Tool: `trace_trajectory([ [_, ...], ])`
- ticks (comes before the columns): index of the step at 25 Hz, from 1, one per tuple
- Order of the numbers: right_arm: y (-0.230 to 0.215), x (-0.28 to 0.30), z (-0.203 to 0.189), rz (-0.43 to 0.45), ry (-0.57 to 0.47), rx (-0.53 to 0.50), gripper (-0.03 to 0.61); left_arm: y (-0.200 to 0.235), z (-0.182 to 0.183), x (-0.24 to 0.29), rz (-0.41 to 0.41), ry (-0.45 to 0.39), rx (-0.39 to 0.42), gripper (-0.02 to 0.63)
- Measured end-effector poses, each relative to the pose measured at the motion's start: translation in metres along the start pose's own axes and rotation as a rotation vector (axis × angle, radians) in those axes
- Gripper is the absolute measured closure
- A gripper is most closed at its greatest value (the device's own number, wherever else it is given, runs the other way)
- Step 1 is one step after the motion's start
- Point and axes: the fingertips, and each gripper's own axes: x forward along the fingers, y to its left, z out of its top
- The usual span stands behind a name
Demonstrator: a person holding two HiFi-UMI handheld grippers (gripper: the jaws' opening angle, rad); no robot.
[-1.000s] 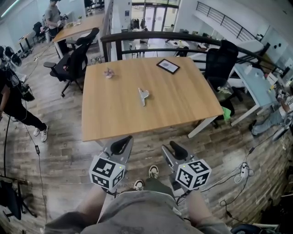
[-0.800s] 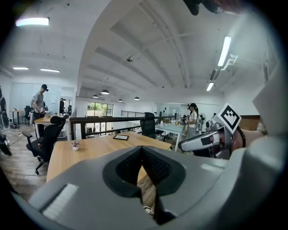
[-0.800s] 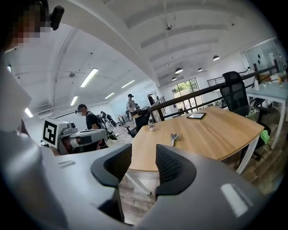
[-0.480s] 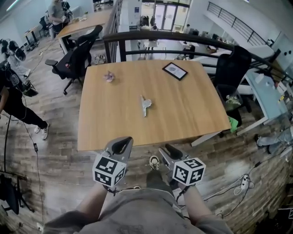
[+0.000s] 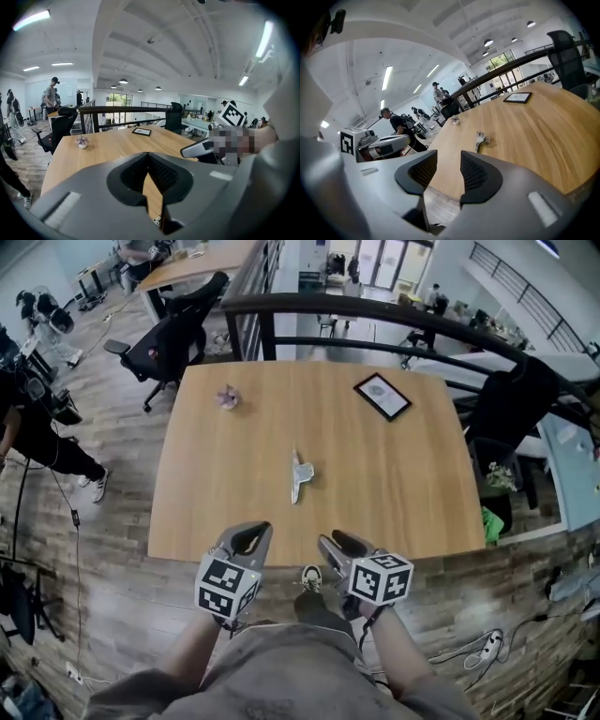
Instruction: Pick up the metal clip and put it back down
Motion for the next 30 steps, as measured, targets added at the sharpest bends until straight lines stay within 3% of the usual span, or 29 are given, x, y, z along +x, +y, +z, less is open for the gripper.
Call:
trace_trajectory([
  [6,-0.05,0.049,0.027,0.094,0.066,0.166,0.419,0.028,0.0,0.053,0.088,0.052,-0.044,0.614],
  [16,-0.113,0.126,0.059,0.12,0.178,0.227,0.419,0.07,0.0,0.111,0.186,0.087,-0.113,0.613],
  [22,-0.133,0.17,0.062,0.118,0.23,0.284,0.419,0.095,-0.012,0.134,0.193,0.118,-0.13,0.613],
  [30,-0.16,0.212,0.049,0.109,0.249,0.415,0.419,0.117,-0.03,0.168,0.136,0.153,-0.105,0.613],
])
